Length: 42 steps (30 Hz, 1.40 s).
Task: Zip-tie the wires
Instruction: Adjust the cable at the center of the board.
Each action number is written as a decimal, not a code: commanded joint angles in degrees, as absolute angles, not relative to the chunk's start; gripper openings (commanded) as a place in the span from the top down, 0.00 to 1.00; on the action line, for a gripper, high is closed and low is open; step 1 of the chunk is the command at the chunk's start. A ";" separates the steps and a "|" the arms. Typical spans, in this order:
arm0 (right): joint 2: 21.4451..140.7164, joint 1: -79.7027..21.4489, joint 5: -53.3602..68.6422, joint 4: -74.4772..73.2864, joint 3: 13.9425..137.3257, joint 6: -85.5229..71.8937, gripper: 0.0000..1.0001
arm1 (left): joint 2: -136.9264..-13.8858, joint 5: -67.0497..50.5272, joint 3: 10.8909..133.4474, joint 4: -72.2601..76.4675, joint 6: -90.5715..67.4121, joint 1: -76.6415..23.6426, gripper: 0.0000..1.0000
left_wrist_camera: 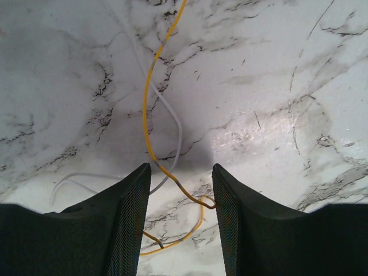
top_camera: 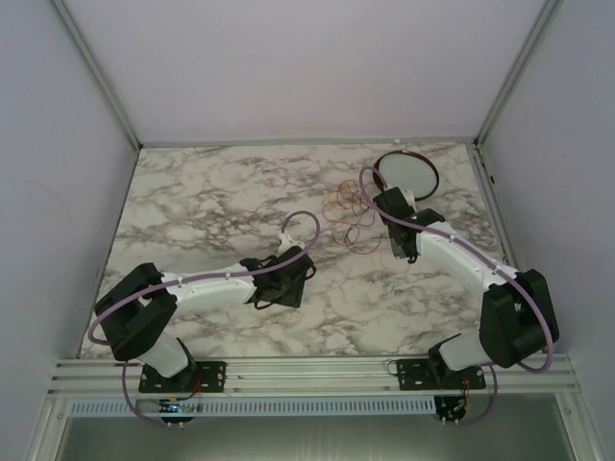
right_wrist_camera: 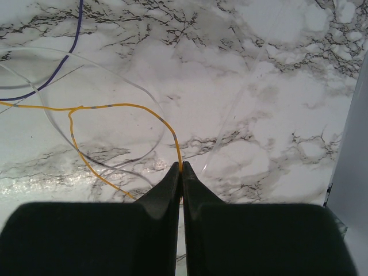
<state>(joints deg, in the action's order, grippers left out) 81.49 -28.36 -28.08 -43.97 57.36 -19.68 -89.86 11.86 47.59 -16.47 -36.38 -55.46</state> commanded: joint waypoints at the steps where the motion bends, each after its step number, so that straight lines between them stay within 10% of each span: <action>1: 80.03 -27.73 -28.01 -43.33 57.80 -19.60 1.00 | -89.96 9.43 45.73 -23.53 -36.85 -55.37 0.52; 17: 79.63 -27.60 -27.53 -43.34 58.33 -19.60 1.00 | -92.59 9.25 45.61 -24.24 -34.34 -54.90 1.00; 42: 84.86 -25.77 -30.23 -42.43 59.41 -17.58 1.00 | -76.04 -7.93 51.26 -31.12 -14.63 -19.18 1.00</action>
<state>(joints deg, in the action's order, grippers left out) 83.74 -27.07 -27.90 -43.29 57.41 -18.17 -75.09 -0.60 50.81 -31.29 -18.55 -24.14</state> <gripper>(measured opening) 0.004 0.005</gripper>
